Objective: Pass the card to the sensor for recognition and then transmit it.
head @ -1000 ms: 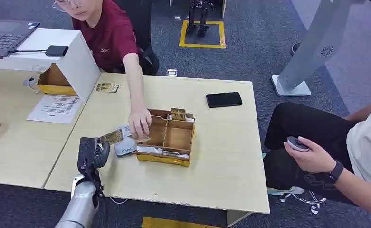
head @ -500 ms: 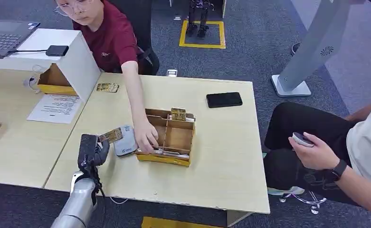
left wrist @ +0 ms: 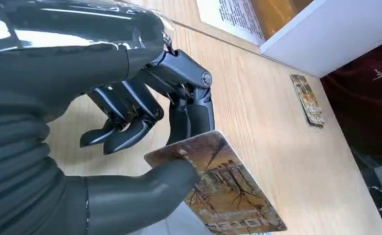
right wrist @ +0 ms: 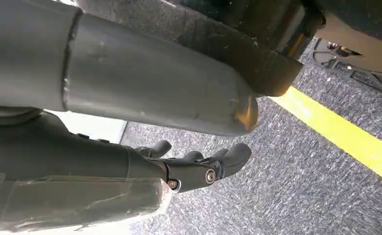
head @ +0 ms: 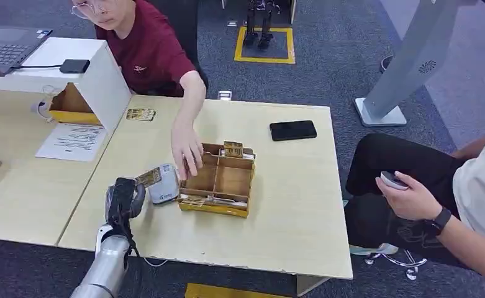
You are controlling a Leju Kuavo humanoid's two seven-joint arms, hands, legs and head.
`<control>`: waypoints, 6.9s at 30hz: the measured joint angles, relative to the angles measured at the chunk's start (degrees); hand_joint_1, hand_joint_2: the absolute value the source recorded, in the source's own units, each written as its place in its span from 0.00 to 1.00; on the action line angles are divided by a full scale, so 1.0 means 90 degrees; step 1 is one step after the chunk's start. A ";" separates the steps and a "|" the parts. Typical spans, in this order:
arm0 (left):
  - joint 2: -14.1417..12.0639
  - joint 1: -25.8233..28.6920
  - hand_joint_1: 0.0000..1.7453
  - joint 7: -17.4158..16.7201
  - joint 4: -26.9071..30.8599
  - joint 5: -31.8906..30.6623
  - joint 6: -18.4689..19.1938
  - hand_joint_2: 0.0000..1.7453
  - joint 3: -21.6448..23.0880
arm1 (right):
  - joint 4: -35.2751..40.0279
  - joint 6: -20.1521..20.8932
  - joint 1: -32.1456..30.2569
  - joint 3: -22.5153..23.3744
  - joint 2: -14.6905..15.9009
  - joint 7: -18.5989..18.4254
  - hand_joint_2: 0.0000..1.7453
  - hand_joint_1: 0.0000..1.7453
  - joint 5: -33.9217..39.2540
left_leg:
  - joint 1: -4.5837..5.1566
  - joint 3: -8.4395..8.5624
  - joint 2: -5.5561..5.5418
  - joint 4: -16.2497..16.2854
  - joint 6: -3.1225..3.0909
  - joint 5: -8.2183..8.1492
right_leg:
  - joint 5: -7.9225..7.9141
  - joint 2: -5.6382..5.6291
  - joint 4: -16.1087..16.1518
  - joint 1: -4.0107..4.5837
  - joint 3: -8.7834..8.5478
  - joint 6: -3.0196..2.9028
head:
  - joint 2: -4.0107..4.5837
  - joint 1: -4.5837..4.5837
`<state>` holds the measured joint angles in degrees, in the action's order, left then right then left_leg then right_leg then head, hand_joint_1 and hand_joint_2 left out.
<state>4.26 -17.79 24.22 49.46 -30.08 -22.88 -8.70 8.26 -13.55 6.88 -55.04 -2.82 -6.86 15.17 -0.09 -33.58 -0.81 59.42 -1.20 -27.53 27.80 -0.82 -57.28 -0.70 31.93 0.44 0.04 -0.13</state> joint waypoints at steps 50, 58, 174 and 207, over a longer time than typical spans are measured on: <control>-0.0554 -0.0625 1.00 -0.0818 -0.1073 -0.0677 0.0413 1.00 0.0002 | -0.0002 0.0024 0.0036 -0.0359 -0.0010 -0.0015 0.00 0.00 -0.0007 | -0.0001 0.0007 0.0000 0.0000 0.0007 0.0005 | -0.0001 0.0000 -0.0008 0.0001 -0.0003 -0.0002 | 0.0000 0.0000; -0.0595 -0.0725 1.00 -0.0809 -0.1285 -0.0799 0.0410 1.00 0.0002 | -0.0002 0.0022 0.0043 -0.0381 -0.0012 -0.0017 0.00 0.00 0.0010 | -0.0001 0.0017 0.0000 0.0000 0.0008 0.0006 | -0.0002 0.0000 -0.0008 0.0001 -0.0012 -0.0003 | 0.0000 -0.0002; -0.4804 -0.1372 1.00 -0.2115 0.0034 0.2385 0.5486 1.00 0.3529 | -0.0058 0.0146 0.0153 -0.1795 -0.0124 0.0049 0.00 0.00 0.0721 | -0.0058 -0.0018 0.0015 -0.0003 0.0085 0.0029 | -0.0024 -0.0015 -0.0016 0.0061 0.0033 -0.0086 | 0.0000 -0.0010; -0.4529 -0.1189 1.00 -0.2351 0.1054 0.3286 0.5658 1.00 0.3842 | -0.0058 0.0153 0.0177 -0.1989 -0.0124 0.0027 0.00 0.00 0.0942 | -0.0057 -0.0016 0.0015 -0.0001 0.0086 0.0030 | -0.0025 -0.0014 -0.0016 0.0061 0.0036 -0.0086 | 0.0000 -0.0007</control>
<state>-36.50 -28.49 3.06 58.95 -0.50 28.04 25.88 7.74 -12.17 8.47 -72.94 -3.93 -6.62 23.65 -0.60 -33.73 -0.68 59.41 -0.43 -27.26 27.57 -0.94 -57.42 -0.15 32.25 -0.34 0.04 -0.20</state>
